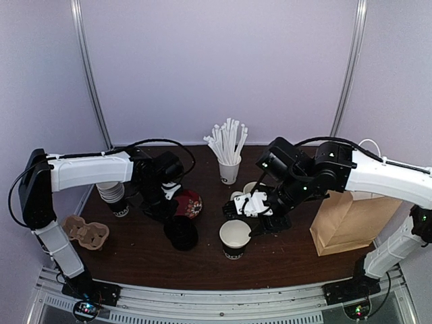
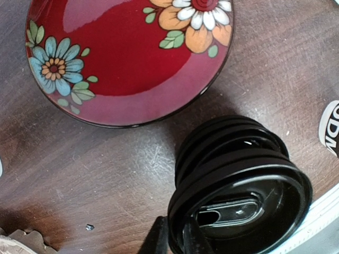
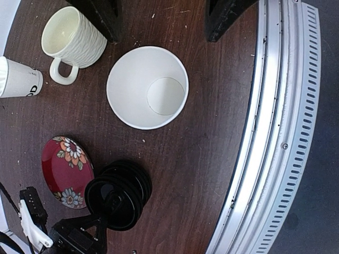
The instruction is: Pack the takeout coffee
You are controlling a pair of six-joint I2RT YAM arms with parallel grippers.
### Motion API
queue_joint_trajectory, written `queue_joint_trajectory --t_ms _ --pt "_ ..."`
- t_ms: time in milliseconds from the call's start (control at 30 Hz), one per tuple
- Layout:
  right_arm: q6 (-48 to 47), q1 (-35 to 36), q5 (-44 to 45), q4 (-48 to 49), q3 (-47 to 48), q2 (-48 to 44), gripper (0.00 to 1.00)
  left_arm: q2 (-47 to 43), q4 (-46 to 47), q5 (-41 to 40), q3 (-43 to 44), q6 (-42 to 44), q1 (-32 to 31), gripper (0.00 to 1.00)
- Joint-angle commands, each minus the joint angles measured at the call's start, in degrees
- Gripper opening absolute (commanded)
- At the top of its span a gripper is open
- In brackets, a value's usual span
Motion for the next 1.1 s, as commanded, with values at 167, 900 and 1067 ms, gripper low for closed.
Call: queue_joint_trajectory --t_ms 167,900,1067 --pt "0.93 -0.76 1.24 1.02 -1.15 -1.33 0.57 -1.22 -1.08 1.27 3.34 2.53 -0.30 0.08" --pt "0.93 -0.87 1.16 1.19 -1.97 -1.42 0.57 -7.14 -0.09 -5.43 3.51 10.21 -4.66 0.07" --pt "1.01 -0.96 1.15 1.27 -1.86 -1.37 0.57 -6.61 -0.72 -5.78 3.41 9.22 -4.70 0.12"
